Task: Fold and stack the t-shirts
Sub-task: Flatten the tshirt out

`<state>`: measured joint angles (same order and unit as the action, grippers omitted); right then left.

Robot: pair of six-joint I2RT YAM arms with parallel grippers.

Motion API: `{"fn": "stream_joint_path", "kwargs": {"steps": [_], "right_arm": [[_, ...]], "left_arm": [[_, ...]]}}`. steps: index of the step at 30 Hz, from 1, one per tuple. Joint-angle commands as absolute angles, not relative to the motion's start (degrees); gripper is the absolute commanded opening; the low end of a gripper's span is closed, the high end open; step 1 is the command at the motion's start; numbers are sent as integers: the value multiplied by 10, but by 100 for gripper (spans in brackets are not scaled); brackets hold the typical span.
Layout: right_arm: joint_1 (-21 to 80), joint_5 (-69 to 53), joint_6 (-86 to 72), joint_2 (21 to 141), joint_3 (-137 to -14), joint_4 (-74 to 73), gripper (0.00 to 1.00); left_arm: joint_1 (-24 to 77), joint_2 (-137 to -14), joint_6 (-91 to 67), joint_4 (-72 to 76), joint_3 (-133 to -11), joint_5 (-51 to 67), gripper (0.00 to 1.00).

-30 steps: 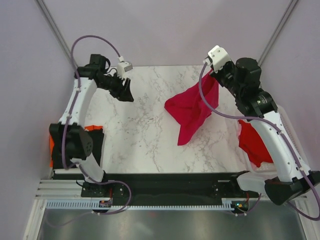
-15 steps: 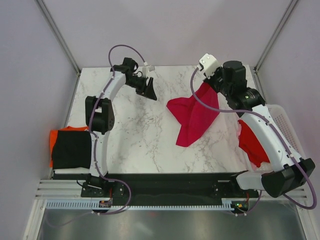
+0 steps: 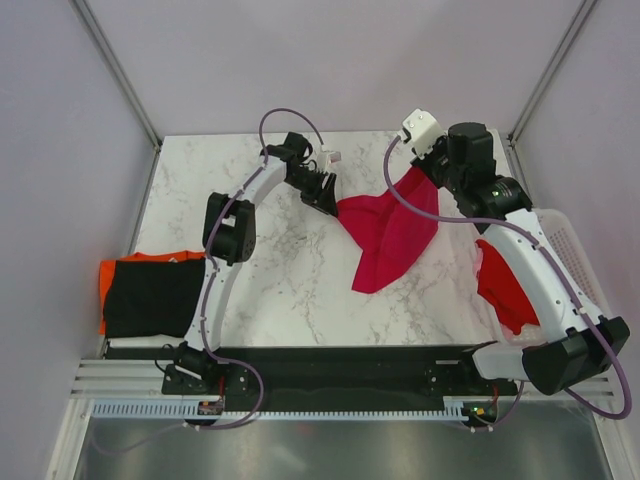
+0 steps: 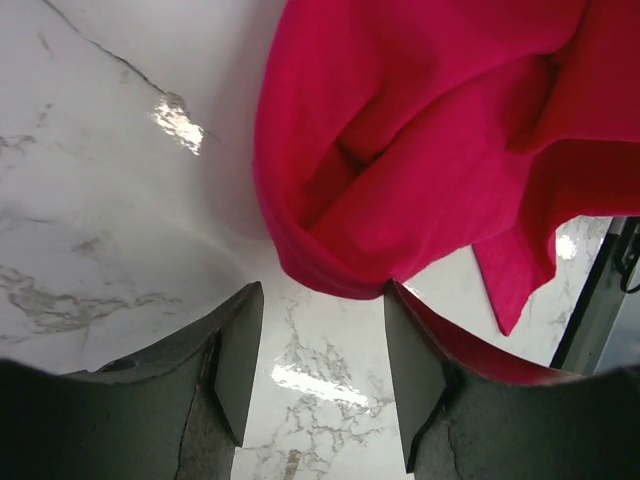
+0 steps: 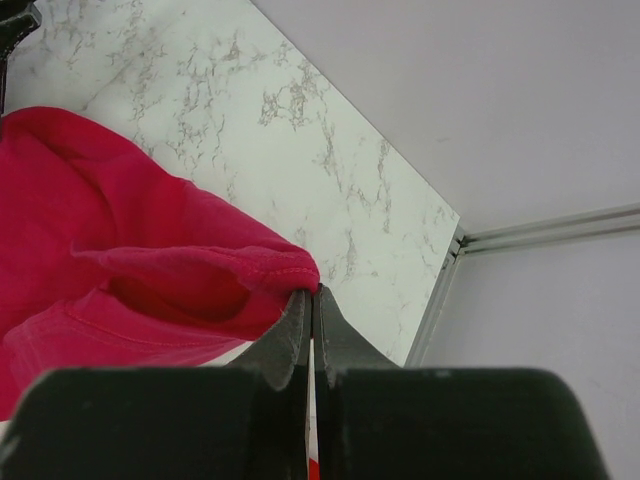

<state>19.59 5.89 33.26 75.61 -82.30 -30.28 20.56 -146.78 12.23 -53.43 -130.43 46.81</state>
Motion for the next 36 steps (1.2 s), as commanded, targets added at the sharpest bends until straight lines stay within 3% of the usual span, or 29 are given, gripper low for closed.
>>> {"fn": "stream_joint_path", "kwargs": {"steps": [1, 7, 10, 13, 17, 27, 36], "right_arm": [[190, 68, 333, 751, -831, -300, 0], [185, 67, 335, 760, -824, -300, 0], [185, 69, 337, 766, -820, -301, 0], [185, 68, 337, 770, -817, -300, 0], [185, 68, 337, 775, -822, -301, 0], [184, 77, 323, 768, -856, -257, 0], [188, -32, 255, 714, -827, -309, 0]], "left_arm": [[208, -1476, 105, -512, -1346, 457, 58], [226, -1505, 105, -508, -1369, 464, 55], [236, -1511, 105, -504, -1375, 483, 45], [241, -1515, 106, -501, -1383, 496, 32], [236, -1499, 104, -504, -1377, 507, 3], [135, -1195, 184, -535, -1205, 478, 2], [122, -986, 357, -701, -1051, 453, 5]]}}
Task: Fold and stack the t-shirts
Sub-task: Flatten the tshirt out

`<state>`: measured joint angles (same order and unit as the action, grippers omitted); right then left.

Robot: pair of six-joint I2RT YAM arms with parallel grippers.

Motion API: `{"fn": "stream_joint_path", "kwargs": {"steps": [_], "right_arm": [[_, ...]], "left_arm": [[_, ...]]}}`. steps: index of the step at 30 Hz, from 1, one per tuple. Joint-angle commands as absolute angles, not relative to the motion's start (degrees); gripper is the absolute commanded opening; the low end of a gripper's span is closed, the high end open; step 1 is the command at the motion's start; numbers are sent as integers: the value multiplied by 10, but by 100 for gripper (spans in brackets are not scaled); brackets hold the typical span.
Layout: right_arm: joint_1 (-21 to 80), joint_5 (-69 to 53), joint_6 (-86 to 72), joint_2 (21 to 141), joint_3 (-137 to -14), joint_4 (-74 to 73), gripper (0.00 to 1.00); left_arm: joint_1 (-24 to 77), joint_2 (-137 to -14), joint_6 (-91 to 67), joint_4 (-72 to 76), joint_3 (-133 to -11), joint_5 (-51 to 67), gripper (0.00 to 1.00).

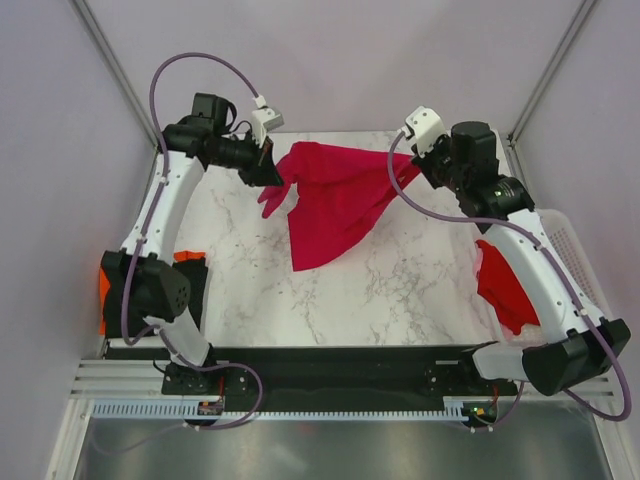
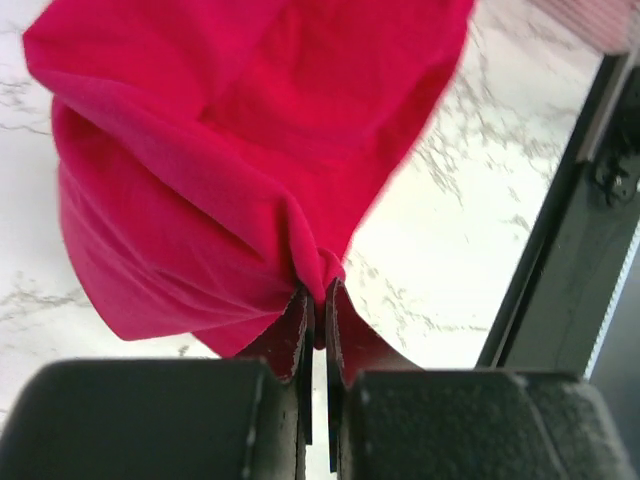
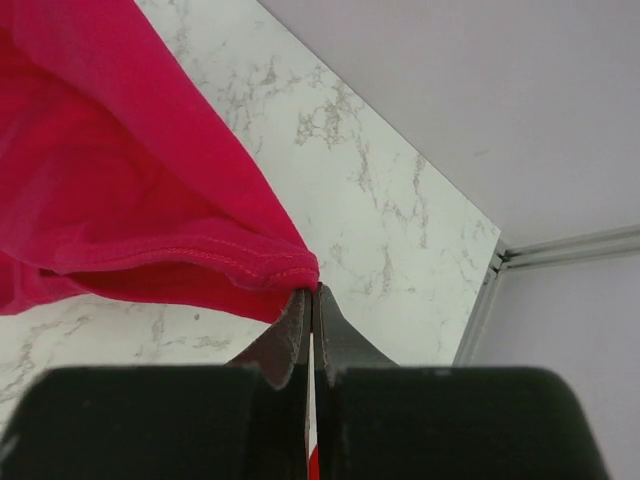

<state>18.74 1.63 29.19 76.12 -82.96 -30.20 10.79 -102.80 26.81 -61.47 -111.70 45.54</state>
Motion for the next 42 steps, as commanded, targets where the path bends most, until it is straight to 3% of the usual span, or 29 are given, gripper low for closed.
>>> {"fn": "stream_joint_path", "kwargs": {"steps": [1, 6, 9, 12, 14, 15, 19, 22, 30, 42], "right_arm": [[188, -35, 244, 707, -807, -311, 0], [188, -40, 237, 694, -768, -305, 0], [189, -44, 252, 722, -766, -285, 0], [181, -33, 274, 776, -770, -245, 0], [166, -36, 278, 812, -784, -219, 0], [164, -40, 284, 852, -790, -214, 0], [157, -33, 293, 956, -832, -211, 0], [157, -24, 280, 1011, -850, -216, 0], [157, -60, 250, 997, -826, -216, 0], [158, -57, 255, 985, -810, -225, 0]], "left_arm": [[121, -964, 366, -701, -1003, 441, 5], [120, -896, 416, -696, -936, 376, 5], [111, -943, 438, -682, -960, 317, 5], [88, -1049, 446, -661, -1069, 299, 7], [86, -1155, 442, -655, -1140, 272, 17], [86, -1191, 431, -657, -1213, 257, 29], [86, -1309, 381, -679, -1342, 195, 41], [86, -1268, 357, -660, -1261, 205, 49], [104, -1120, 322, -595, -987, 251, 49], [120, -1133, 302, -541, -881, 230, 46]]}}
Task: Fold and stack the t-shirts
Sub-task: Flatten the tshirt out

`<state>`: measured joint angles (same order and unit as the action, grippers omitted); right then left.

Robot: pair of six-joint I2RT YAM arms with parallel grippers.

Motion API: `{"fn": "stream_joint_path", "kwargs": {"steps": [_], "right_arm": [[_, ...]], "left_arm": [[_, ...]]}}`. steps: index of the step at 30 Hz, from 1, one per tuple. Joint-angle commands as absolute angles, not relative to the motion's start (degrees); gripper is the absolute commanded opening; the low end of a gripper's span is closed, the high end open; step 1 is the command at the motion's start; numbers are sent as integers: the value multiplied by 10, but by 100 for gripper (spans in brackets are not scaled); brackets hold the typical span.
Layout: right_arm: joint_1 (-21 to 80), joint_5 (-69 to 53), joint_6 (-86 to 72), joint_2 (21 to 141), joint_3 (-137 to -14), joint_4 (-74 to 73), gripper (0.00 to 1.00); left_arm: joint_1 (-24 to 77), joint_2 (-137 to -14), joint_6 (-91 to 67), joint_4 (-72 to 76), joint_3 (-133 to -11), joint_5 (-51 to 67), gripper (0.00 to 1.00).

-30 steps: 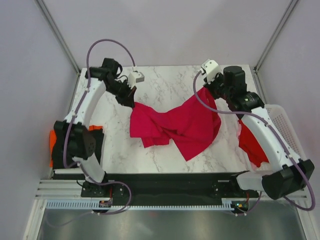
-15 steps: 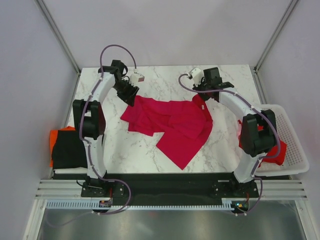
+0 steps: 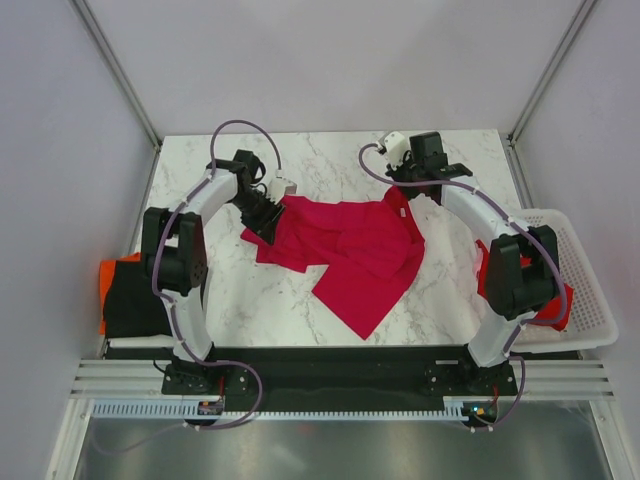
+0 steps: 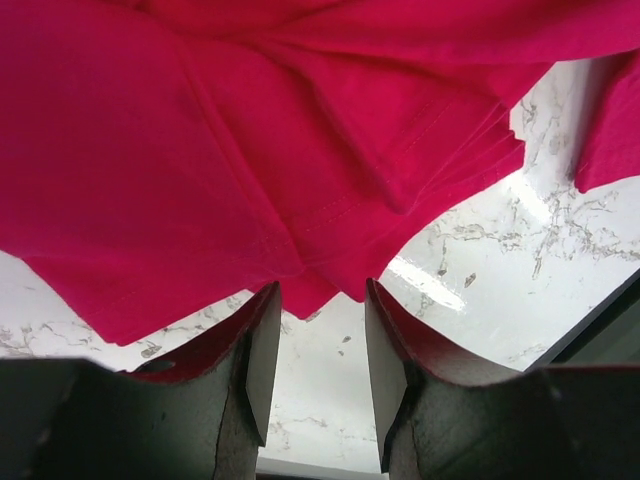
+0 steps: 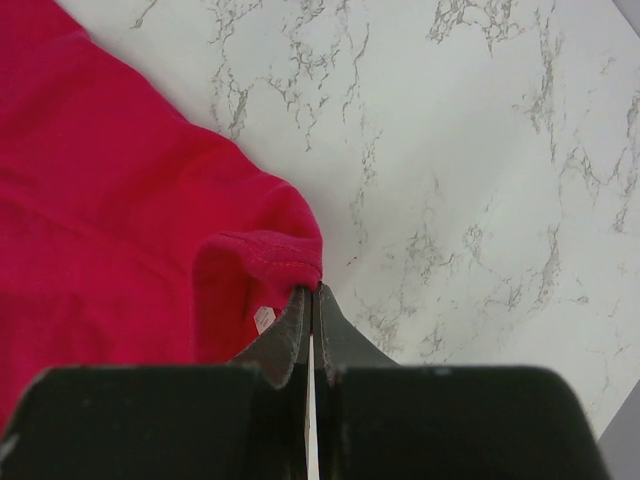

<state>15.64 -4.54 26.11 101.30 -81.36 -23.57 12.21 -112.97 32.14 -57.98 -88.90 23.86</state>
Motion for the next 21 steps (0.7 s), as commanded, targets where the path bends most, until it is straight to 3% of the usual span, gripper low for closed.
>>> {"fn": "stream_joint_path", "kwargs": {"steps": [1, 8, 15, 21], "right_arm": [[158, -56, 255, 984, -810, -226, 0], [158, -57, 255, 983, -810, -229, 0], [157, -56, 256, 980, -808, -229, 0], [157, -55, 255, 979, -802, -229, 0]], "left_arm": [[120, -1135, 300, -534, -881, 227, 46], [120, -1165, 283, -522, -906, 226, 45], [120, -1184, 279, -518, -909, 218, 33], [118, -1172, 279, -519, -907, 214, 32]]}}
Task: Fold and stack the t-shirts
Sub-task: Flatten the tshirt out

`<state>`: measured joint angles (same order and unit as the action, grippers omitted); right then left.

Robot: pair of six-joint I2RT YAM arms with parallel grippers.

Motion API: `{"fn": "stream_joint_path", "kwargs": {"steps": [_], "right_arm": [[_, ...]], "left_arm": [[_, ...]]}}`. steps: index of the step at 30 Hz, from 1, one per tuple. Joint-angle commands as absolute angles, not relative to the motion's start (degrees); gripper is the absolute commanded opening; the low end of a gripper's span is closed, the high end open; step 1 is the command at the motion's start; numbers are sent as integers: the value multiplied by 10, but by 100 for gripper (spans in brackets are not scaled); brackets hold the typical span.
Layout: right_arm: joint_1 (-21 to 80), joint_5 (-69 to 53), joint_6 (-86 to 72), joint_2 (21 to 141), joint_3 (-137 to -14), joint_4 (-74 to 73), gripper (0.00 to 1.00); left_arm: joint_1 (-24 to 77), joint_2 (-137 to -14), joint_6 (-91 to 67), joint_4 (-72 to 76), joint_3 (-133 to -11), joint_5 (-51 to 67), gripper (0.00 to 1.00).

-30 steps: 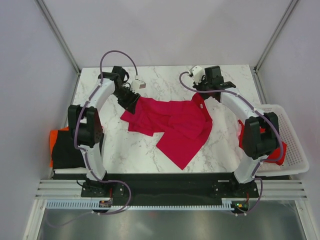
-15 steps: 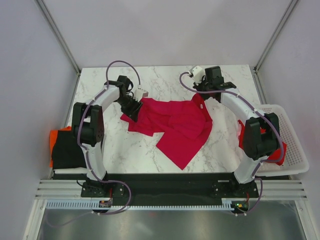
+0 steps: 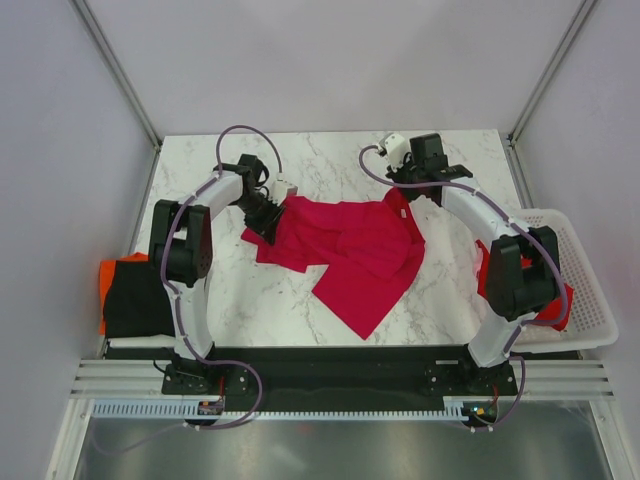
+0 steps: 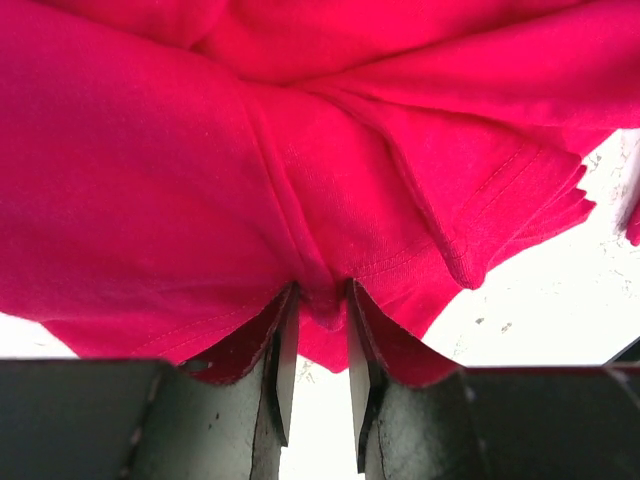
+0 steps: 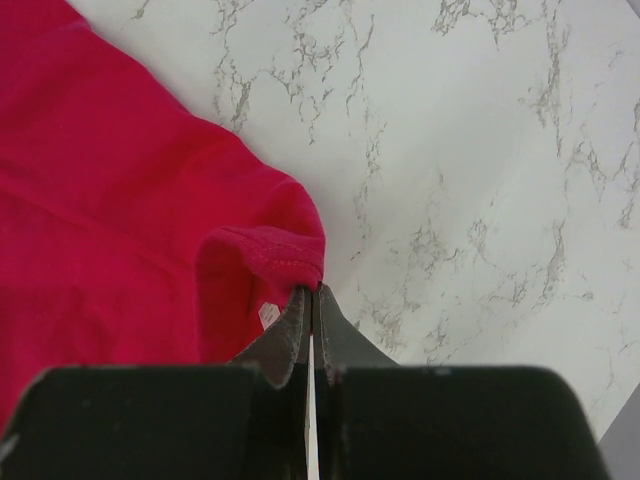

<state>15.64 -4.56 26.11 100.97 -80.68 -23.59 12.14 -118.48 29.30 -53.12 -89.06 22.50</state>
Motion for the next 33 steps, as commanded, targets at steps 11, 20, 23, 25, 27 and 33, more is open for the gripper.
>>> {"fn": "stream_joint_path", "kwargs": {"steps": [11, 20, 23, 25, 27, 33], "right_arm": [[158, -59, 252, 985, -806, -227, 0], [158, -53, 253, 977, -796, -224, 0], [158, -53, 253, 977, -795, -221, 0], [157, -54, 253, 979, -795, -221, 0], [158, -54, 253, 980, -797, -221, 0], [157, -55, 253, 981, -799, -220, 0]], "left_arm": [[113, -1165, 278, -521, -906, 194, 30], [110, -1145, 283, -525, -895, 182, 34], [111, -1144, 286, -526, -891, 181, 25], [111, -1143, 283, -526, -893, 182, 22], [109, -1141, 283, -527, -893, 183, 22], [110, -1140, 288, -530, -895, 177, 8]]}}
